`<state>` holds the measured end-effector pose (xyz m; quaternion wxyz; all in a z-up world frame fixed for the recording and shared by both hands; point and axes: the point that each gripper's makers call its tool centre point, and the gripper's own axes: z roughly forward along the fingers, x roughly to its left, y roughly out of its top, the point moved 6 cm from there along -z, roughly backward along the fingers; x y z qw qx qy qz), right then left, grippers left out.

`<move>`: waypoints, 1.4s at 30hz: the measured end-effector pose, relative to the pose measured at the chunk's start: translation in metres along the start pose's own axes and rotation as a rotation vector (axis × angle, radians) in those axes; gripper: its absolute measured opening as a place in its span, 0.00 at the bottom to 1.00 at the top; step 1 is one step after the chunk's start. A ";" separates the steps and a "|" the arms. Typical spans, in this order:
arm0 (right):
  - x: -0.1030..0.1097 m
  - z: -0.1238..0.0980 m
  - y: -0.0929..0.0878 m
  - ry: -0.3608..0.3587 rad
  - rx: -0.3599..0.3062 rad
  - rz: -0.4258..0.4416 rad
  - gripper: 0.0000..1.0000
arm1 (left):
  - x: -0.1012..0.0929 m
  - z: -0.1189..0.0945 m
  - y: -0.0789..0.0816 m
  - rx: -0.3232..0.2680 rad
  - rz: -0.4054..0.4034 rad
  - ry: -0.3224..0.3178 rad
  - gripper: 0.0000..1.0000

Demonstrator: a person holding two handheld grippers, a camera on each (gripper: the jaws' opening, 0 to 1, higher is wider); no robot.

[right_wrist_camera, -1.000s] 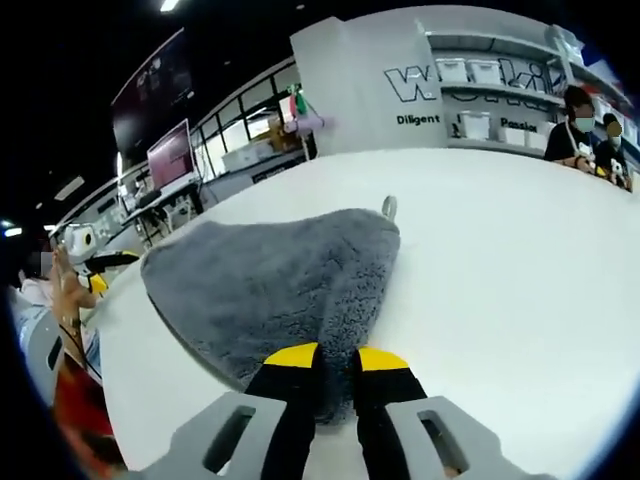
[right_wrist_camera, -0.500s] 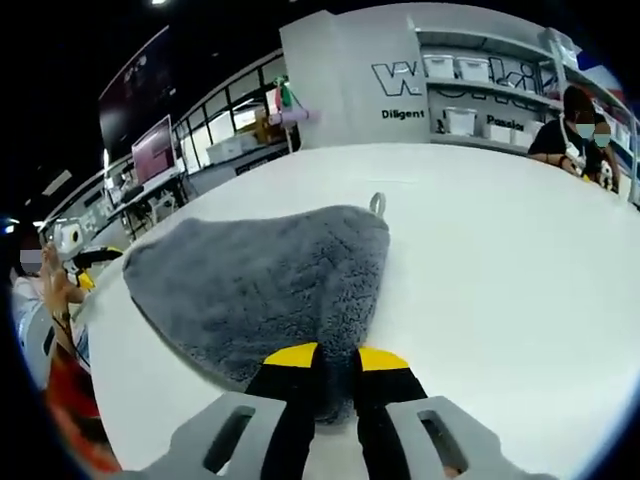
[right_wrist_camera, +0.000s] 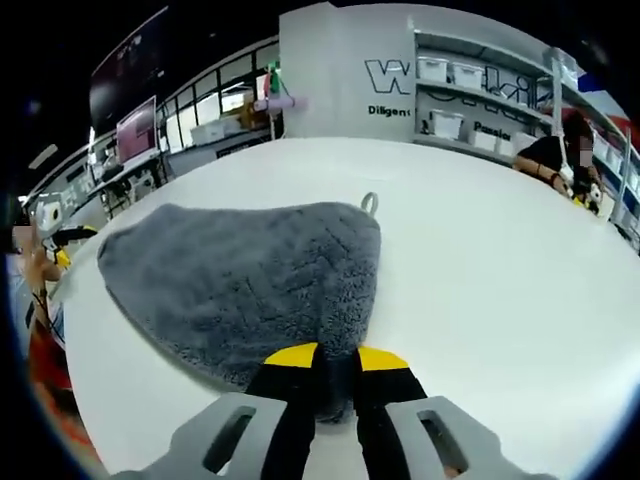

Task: Fold the towel on the table until its edges align and the towel forms a compact rectangular stack.

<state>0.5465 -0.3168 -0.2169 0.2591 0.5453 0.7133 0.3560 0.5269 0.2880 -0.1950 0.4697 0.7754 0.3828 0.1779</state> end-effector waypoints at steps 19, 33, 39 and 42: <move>0.001 -0.016 0.025 -0.218 -0.008 -0.166 0.04 | -0.003 0.001 -0.002 0.001 0.000 -0.008 0.91; 0.058 -0.052 0.089 -0.141 -0.224 -0.274 0.04 | 0.001 0.002 -0.002 0.001 0.002 -0.016 0.90; 0.084 -0.058 0.110 -0.083 -0.273 -0.331 0.04 | 0.000 0.001 -0.005 0.000 -0.003 -0.014 0.90; 0.094 -0.061 0.122 -0.045 -0.317 -0.340 0.04 | 0.000 0.000 -0.005 -0.006 -0.004 -0.017 0.90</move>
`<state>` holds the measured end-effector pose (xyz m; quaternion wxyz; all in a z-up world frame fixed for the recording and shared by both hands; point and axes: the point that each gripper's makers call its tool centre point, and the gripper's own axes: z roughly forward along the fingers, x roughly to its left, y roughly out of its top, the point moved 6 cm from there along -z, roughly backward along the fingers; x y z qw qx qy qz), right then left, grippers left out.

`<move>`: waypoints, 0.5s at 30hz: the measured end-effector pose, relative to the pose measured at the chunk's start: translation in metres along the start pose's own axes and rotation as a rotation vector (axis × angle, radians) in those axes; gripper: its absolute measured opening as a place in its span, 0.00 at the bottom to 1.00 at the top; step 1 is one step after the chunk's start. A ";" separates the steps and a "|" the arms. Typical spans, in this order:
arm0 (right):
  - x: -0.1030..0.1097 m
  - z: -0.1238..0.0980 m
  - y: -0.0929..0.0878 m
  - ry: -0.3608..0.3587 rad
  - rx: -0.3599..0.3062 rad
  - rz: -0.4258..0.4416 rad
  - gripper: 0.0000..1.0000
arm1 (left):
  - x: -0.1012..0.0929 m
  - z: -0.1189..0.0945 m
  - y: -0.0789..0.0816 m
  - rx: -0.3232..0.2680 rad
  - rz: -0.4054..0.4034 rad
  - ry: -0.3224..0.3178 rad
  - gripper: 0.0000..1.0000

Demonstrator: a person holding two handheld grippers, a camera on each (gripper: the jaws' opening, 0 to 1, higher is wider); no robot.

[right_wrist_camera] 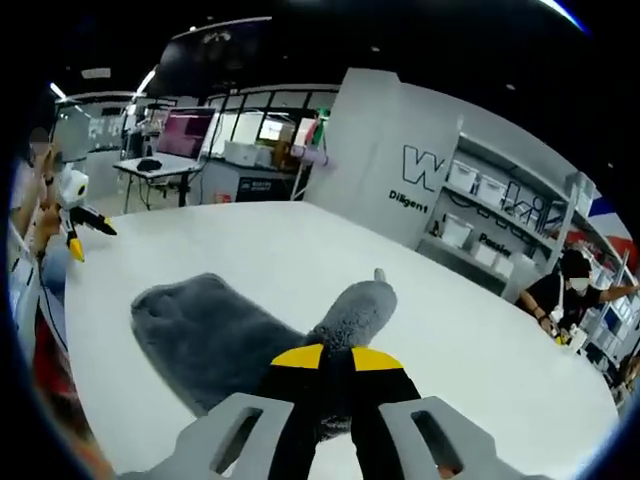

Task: Fold the towel on the table until its edges align and the towel forms a compact rectangular stack.

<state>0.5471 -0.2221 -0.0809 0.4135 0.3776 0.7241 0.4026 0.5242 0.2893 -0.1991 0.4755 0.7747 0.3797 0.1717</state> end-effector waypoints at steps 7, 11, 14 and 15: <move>0.007 0.002 0.031 0.063 -0.099 0.010 0.04 | -0.004 -0.002 0.000 -0.012 0.001 -0.006 0.89; 0.021 0.004 0.046 0.085 -0.137 -0.011 0.04 | -0.005 -0.002 -0.002 -0.013 -0.001 -0.002 0.89; 0.030 0.008 0.058 0.106 -0.163 -0.027 0.04 | -0.006 -0.002 -0.002 -0.013 -0.003 -0.003 0.89; 0.039 0.011 0.064 0.123 -0.170 -0.043 0.04 | -0.006 -0.001 -0.003 -0.011 -0.002 -0.004 0.89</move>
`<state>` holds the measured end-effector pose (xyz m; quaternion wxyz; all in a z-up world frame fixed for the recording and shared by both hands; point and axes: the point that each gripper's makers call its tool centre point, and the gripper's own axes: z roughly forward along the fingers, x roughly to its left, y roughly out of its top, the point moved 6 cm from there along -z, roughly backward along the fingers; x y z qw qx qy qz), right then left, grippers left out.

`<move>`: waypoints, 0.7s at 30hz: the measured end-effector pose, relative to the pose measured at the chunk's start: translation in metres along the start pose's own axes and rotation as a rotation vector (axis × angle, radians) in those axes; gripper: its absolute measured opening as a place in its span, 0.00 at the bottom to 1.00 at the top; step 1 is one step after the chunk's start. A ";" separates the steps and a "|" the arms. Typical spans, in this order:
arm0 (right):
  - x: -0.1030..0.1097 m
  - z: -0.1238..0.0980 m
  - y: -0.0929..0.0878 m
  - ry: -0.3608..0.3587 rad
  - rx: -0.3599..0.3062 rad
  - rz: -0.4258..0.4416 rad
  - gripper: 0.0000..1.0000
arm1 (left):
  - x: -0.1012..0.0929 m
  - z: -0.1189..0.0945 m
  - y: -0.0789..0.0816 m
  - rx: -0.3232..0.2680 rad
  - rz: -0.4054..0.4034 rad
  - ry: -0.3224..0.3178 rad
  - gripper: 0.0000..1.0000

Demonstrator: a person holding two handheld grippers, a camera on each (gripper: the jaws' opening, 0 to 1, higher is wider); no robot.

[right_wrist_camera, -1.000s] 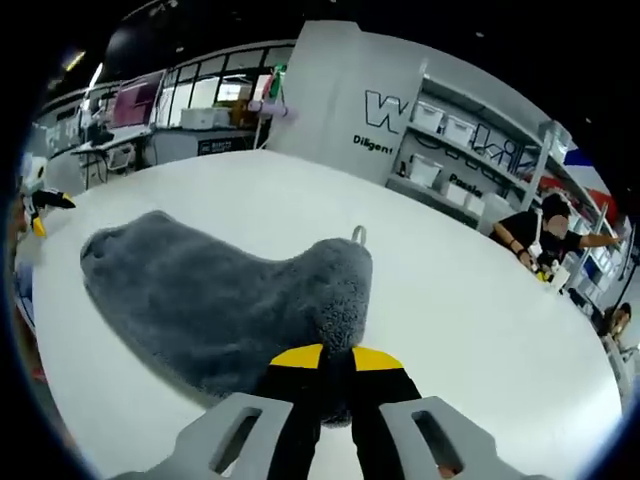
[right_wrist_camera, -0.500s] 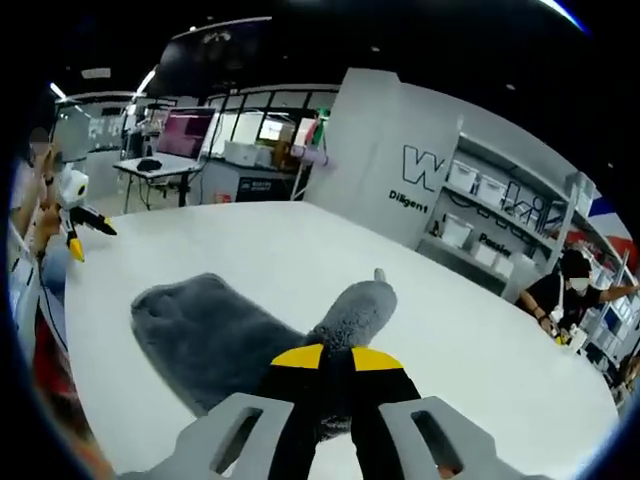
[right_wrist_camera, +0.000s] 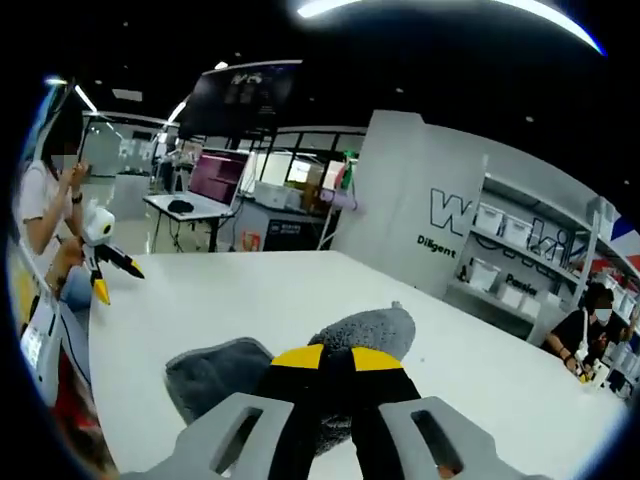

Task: Fold the towel on the table until its edges align and the towel forms a compact rectangular stack.

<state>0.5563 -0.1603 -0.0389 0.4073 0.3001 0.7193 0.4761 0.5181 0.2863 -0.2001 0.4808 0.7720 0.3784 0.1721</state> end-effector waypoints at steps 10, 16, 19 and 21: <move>0.050 0.030 0.012 0.125 0.029 -0.108 0.04 | 0.001 0.000 -0.002 -0.001 -0.009 0.001 0.89; 0.082 0.044 0.012 0.225 0.081 -0.161 0.04 | 0.001 0.000 -0.003 0.005 -0.009 0.001 0.89; 0.096 0.050 0.009 0.272 0.108 -0.184 0.04 | 0.001 0.000 -0.003 0.005 -0.010 0.000 0.89; 0.103 0.056 0.006 0.296 0.126 -0.194 0.05 | 0.000 0.001 -0.002 0.003 -0.010 -0.002 0.89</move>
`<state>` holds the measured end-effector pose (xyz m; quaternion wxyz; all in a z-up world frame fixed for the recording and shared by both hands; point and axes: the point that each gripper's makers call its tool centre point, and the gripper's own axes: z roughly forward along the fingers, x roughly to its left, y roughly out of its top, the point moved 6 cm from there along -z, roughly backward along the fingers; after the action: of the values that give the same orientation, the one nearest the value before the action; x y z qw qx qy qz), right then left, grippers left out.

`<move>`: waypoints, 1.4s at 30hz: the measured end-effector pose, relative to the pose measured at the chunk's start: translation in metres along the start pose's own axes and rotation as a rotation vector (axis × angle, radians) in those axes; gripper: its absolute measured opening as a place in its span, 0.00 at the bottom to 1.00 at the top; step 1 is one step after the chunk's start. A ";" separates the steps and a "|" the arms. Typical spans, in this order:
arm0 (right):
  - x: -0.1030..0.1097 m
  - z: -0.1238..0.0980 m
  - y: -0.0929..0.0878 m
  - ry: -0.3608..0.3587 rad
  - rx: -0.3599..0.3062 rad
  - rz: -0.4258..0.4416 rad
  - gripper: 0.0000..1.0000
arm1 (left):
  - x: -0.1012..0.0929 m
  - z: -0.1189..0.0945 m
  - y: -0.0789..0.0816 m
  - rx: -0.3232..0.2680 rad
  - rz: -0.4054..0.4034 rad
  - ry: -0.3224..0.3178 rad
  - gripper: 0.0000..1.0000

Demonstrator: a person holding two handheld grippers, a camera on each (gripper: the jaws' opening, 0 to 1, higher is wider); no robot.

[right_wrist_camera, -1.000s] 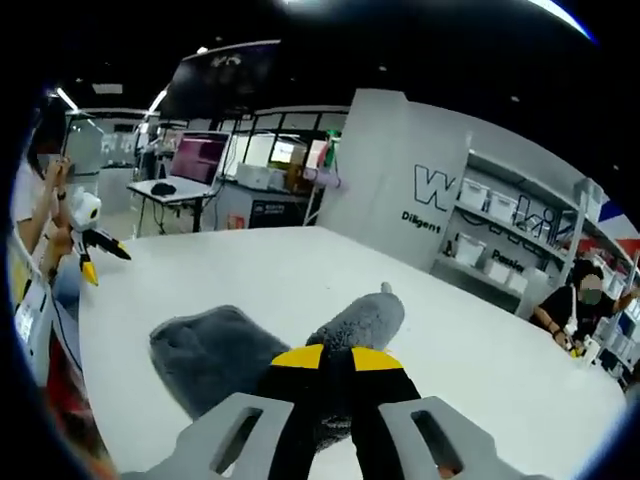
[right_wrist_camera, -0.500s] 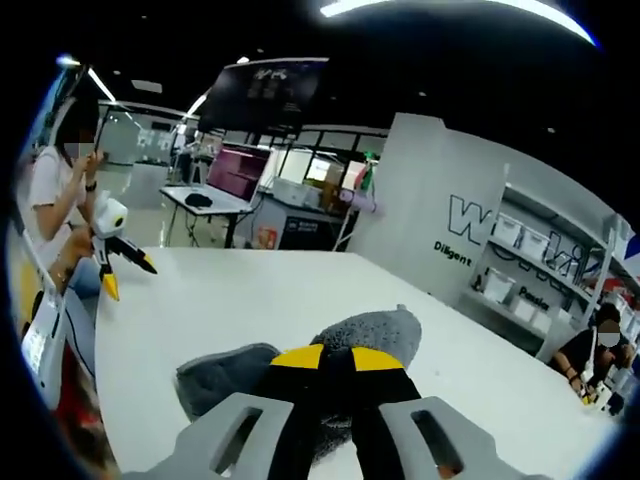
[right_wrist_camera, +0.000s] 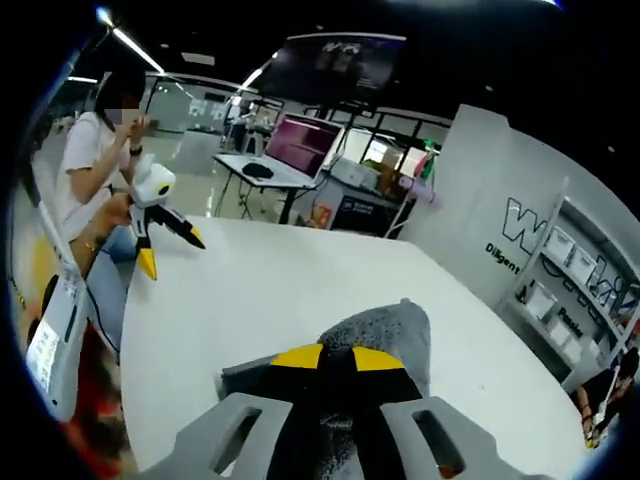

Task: Fold the towel on the table until its edges align and the towel forms a compact rectangular stack.

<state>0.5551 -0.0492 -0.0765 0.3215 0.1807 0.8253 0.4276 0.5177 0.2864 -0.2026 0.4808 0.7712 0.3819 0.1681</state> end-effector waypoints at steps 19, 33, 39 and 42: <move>0.038 0.056 -0.037 0.161 0.110 0.008 0.06 | -0.003 -0.001 0.001 -0.015 -0.017 -0.020 0.88; 0.061 0.064 -0.042 0.244 0.027 0.137 0.41 | -0.007 0.003 0.001 -0.008 -0.015 -0.027 0.88; 0.065 0.051 -0.037 0.239 -0.025 0.154 0.56 | -0.010 0.003 0.002 -0.006 -0.014 -0.029 0.88; 0.065 0.041 -0.032 0.227 -0.064 0.162 0.63 | -0.010 0.003 0.003 -0.006 -0.013 -0.027 0.88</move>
<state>0.5348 -0.0061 -0.1449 0.1961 0.1866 0.8250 0.4960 0.5142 0.2765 -0.2008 0.4894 0.7692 0.3802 0.1558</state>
